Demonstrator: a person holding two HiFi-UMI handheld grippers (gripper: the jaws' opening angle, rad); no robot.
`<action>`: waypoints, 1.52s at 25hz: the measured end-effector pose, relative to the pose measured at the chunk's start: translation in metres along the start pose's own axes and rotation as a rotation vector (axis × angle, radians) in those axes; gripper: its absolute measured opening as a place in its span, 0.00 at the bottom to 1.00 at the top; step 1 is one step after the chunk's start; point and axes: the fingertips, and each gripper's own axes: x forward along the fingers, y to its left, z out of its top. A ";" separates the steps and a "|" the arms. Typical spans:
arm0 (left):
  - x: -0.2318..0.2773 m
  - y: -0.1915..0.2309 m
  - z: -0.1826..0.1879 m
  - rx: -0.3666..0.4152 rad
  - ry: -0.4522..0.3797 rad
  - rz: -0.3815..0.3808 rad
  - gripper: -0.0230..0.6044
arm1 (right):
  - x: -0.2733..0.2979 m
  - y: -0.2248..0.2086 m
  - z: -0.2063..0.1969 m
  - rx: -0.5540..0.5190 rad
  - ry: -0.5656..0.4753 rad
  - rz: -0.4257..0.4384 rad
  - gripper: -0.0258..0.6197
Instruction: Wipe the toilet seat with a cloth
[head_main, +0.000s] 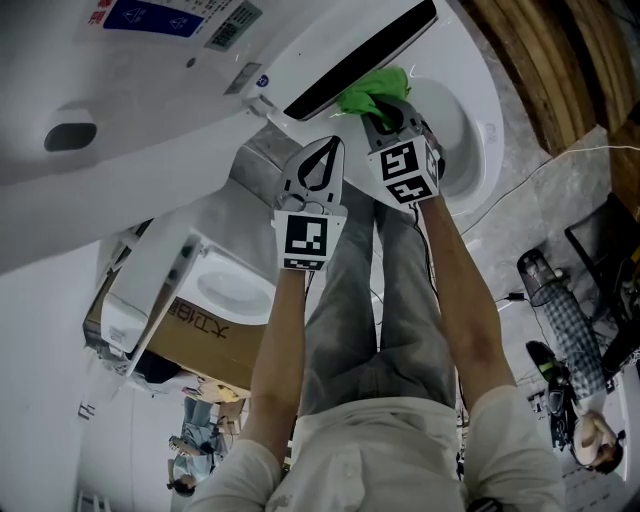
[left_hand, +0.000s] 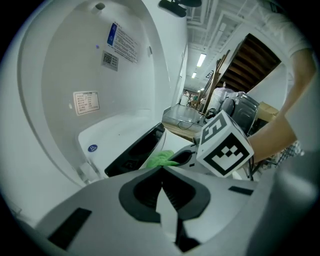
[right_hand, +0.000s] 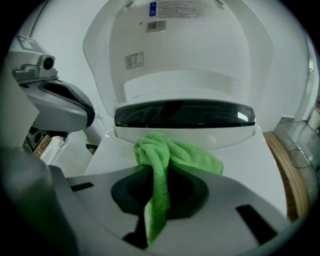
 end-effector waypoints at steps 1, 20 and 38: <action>0.002 -0.001 0.001 0.001 0.000 -0.003 0.06 | 0.000 -0.003 0.000 0.001 0.001 -0.003 0.11; 0.030 -0.017 0.025 0.032 -0.003 -0.047 0.06 | -0.005 -0.060 0.000 0.027 0.013 -0.065 0.11; 0.049 -0.035 0.052 0.063 -0.027 -0.086 0.06 | -0.013 -0.111 -0.001 0.092 -0.005 -0.141 0.11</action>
